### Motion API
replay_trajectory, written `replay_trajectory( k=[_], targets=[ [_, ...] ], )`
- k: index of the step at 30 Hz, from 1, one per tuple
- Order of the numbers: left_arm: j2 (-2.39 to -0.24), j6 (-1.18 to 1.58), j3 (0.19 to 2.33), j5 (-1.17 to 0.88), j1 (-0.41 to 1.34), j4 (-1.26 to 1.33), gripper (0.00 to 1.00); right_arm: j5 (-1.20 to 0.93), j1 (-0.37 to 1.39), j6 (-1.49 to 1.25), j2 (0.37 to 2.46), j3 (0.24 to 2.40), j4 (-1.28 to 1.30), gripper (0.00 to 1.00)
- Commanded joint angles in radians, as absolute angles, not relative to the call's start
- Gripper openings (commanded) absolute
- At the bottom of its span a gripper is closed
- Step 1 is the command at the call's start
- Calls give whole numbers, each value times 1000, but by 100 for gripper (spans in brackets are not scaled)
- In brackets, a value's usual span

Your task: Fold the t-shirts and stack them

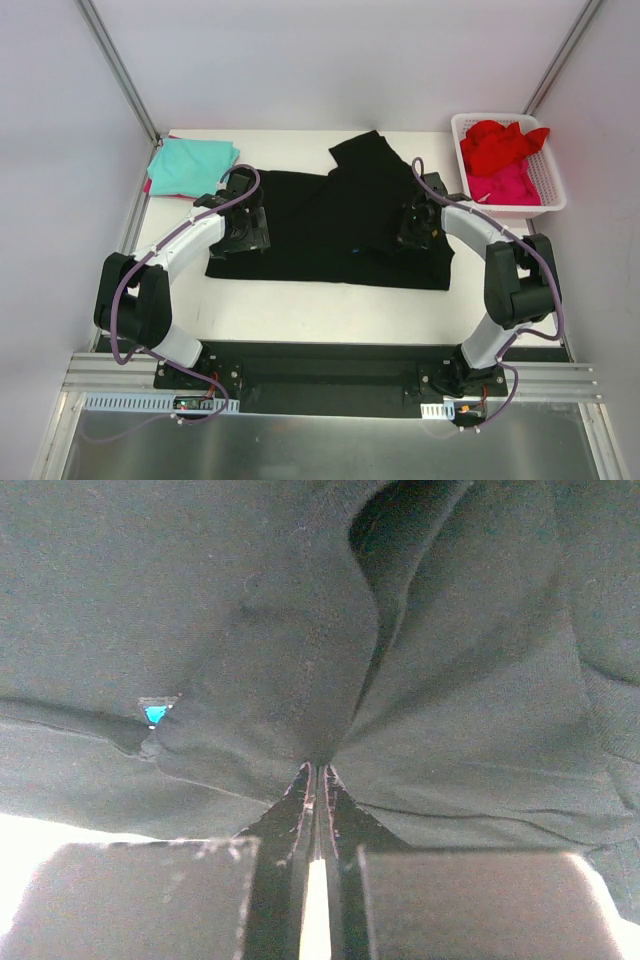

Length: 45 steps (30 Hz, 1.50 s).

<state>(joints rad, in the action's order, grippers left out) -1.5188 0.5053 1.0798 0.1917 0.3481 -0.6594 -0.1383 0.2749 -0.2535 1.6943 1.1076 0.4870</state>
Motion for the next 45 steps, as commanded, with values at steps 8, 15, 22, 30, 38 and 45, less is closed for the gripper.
replay_trajectory(
  k=[8,15,22,30,38,45],
  targets=[
    [-1506,497,1074,202,360,-667,99,-135,299,-232,1756,1267,552,1],
    [-1516,495,1074,207,360,-667,99,-147,321,-233,1835,1342,552,1],
    [-1514,492,1066,203,360,-669,99,-146,344,-215,1922,1437,555,1],
    [-1514,492,1060,204,360,-667,99,-141,344,-195,2025,1546,583,1],
    [-1520,489,1066,204,360,-667,99,-152,342,-176,2085,1652,618,1],
    [-1528,489,1071,202,360,-667,99,-176,344,-164,2144,1743,640,1]
  ],
)
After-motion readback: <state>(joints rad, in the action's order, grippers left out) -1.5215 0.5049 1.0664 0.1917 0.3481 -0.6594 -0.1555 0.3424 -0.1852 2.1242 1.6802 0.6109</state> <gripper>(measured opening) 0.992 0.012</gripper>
